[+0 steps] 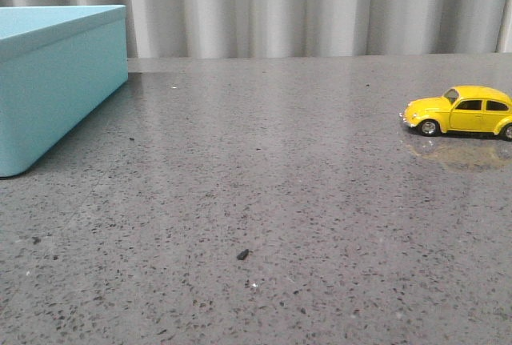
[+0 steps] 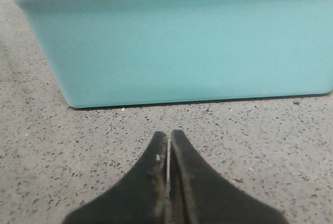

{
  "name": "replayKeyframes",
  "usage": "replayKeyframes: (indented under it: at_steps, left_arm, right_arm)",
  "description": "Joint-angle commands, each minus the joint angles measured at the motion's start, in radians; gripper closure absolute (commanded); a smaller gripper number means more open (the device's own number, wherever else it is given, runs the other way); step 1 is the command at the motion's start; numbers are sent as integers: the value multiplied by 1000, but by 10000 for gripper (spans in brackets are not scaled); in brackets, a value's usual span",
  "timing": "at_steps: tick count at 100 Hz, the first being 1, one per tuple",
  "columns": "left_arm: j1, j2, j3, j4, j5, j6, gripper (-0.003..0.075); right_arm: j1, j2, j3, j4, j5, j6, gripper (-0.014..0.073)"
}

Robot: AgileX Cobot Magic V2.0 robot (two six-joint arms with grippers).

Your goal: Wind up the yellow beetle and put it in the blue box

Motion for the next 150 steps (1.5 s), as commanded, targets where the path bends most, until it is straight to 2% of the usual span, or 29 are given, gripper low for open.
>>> replayKeyframes:
  at_steps: [1,132,150]
  left_arm:
    - [-5,-32,25,-15,-59,-10,741]
    - [-5,-32,25,-15,-59,-10,741]
    - [-5,-32,25,-22,-96,-10,741]
  right_arm:
    - [-1,13,22,-11,-36,-7,656]
    - [-1,13,22,-13,-36,-7,656]
    - [-1,13,22,-13,-37,-7,656]
